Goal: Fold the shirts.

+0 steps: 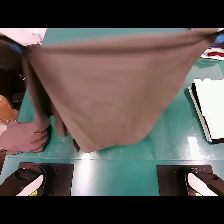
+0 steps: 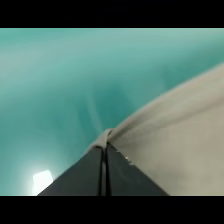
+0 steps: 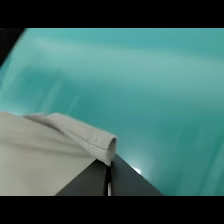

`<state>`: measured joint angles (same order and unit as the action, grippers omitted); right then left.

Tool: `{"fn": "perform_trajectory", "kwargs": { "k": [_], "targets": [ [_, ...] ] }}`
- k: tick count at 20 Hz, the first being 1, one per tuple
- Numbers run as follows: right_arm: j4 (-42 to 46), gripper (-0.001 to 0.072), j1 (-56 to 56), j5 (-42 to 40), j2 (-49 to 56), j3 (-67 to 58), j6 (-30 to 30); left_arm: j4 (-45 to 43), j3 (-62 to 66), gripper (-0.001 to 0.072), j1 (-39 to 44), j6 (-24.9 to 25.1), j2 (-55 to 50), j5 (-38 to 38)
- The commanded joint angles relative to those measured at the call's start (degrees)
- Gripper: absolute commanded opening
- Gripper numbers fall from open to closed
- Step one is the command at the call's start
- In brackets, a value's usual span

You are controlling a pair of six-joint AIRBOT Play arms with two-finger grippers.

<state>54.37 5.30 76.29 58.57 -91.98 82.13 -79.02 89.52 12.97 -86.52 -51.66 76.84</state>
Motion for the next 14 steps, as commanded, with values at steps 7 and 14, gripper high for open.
{"fn": "perform_trajectory", "kwargs": {
  "k": [7, 14],
  "targets": [
    [4.1, 0.0012, 0.4, -2.8, -0.7, 25.7, 1.0, 12.8, -43.6, 0.0032, 18.9, 0.1, -2.1, -7.3],
    [3.7, 0.0013, -4.1, -2.8, -4.4, 28.0, 1.0, -0.2, -33.2, 0.0628, 8.3, -2.2, -2.2, -14.9]
  ]
}}
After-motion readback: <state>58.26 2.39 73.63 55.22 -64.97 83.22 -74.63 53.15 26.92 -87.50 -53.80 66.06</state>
